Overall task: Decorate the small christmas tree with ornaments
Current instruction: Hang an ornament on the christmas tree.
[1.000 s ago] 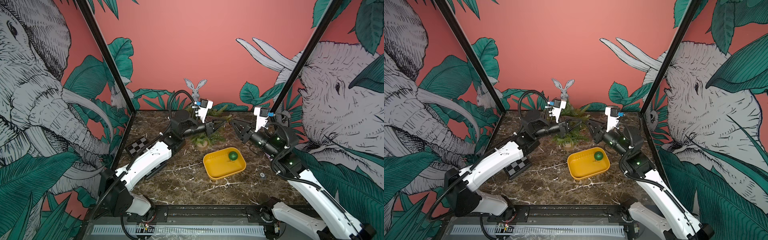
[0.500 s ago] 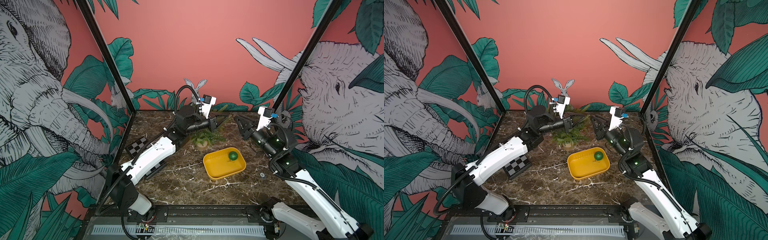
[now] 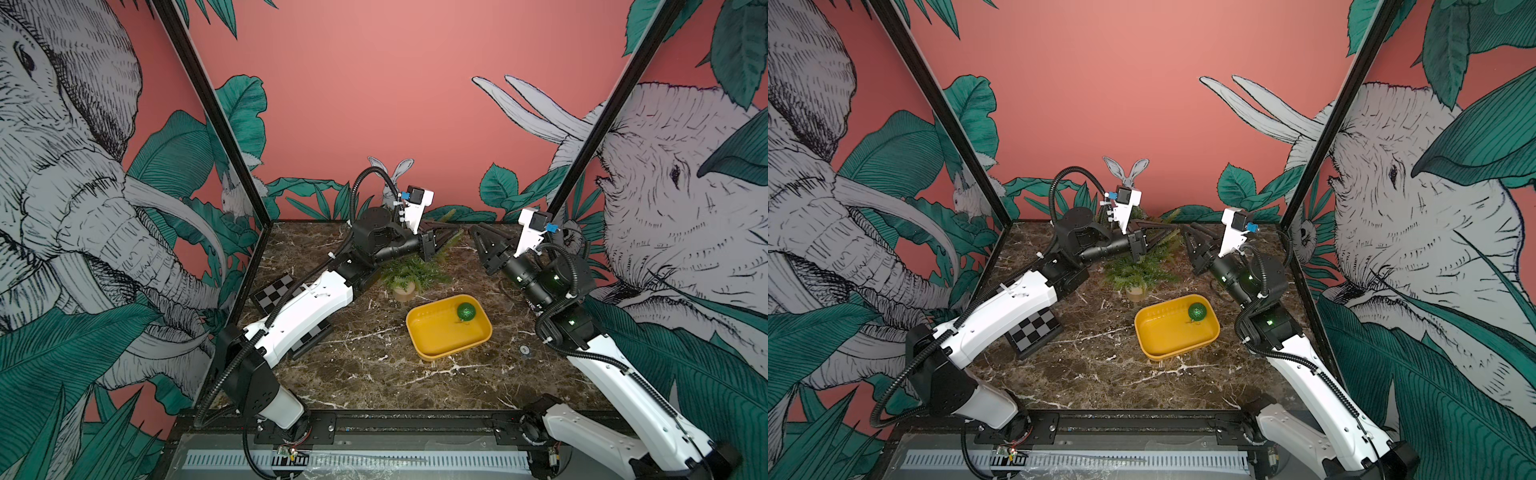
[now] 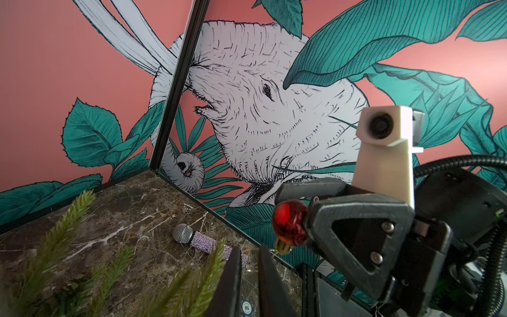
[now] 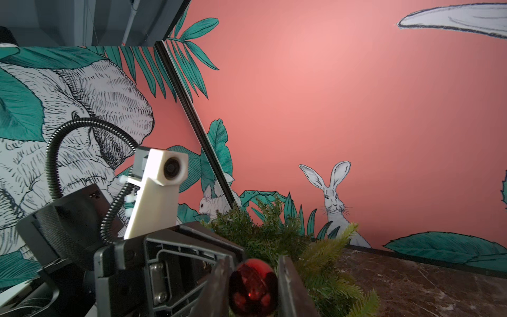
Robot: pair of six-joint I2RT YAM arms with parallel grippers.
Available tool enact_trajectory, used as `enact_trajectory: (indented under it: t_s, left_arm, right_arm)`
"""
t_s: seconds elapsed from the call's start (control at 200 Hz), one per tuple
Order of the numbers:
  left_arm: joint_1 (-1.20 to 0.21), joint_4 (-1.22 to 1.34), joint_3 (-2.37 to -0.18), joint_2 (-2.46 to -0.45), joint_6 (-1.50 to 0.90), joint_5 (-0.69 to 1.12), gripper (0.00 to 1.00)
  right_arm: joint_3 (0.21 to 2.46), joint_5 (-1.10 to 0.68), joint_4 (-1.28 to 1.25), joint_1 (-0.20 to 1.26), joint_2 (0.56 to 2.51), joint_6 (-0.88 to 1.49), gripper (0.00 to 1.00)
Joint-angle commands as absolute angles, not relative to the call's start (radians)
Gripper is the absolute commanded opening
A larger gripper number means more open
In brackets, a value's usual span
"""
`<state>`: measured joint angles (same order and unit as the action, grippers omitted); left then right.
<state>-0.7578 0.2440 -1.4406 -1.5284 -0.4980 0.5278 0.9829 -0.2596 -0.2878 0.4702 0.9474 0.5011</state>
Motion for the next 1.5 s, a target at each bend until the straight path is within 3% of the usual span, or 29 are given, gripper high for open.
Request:
enact_trajectory:
  t_s: [0.0, 0.24, 0.795, 1.115, 1.495]
  left_arm:
    - [-0.762, 0.245, -1.425, -1.476, -0.478, 0.501, 0.19]
    - [-0.763, 0.231, -1.407, -1.448, -0.467, 0.471, 0.25]
    - [-0.763, 0.226, -1.396, -1.451, -0.474, 0.469, 0.26]
    - [-0.763, 0.222, -1.418, -1.476, -0.489, 0.494, 0.37]
    - [-0.763, 0.219, -1.418, -1.484, -0.495, 0.495, 0.41]
  right_arm:
    - [1.024, -0.324, -0.367, 0.465, 0.942, 0.547, 0.26]
    - [1.061, -0.348, -0.394, 0.461, 0.993, 0.568, 0.26]
    - [1.054, -0.334, -0.443, 0.407, 1.061, 0.596, 0.25]
    - [1.04, -0.336, -0.458, 0.385, 1.081, 0.619, 0.25]
    - [1.013, -0.34, -0.482, 0.376, 1.091, 0.647, 0.25]
